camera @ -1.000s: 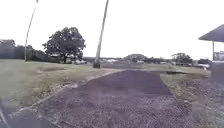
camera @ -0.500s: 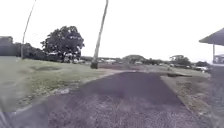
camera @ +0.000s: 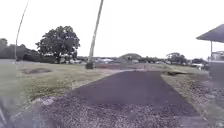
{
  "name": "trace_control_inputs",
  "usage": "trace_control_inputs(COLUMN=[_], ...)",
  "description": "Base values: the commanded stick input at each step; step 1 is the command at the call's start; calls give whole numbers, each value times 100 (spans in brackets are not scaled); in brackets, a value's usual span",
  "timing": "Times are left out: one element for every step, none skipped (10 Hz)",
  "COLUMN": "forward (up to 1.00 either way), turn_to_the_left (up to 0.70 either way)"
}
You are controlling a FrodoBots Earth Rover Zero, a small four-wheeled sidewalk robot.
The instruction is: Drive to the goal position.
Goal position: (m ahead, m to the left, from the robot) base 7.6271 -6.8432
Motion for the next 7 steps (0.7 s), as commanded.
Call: trace_control_inputs(forward=[85, 85, 85, 85, 85, 85, 85], turn_to_the_left=[0, 0, 0, 0, 0, 0, 0])
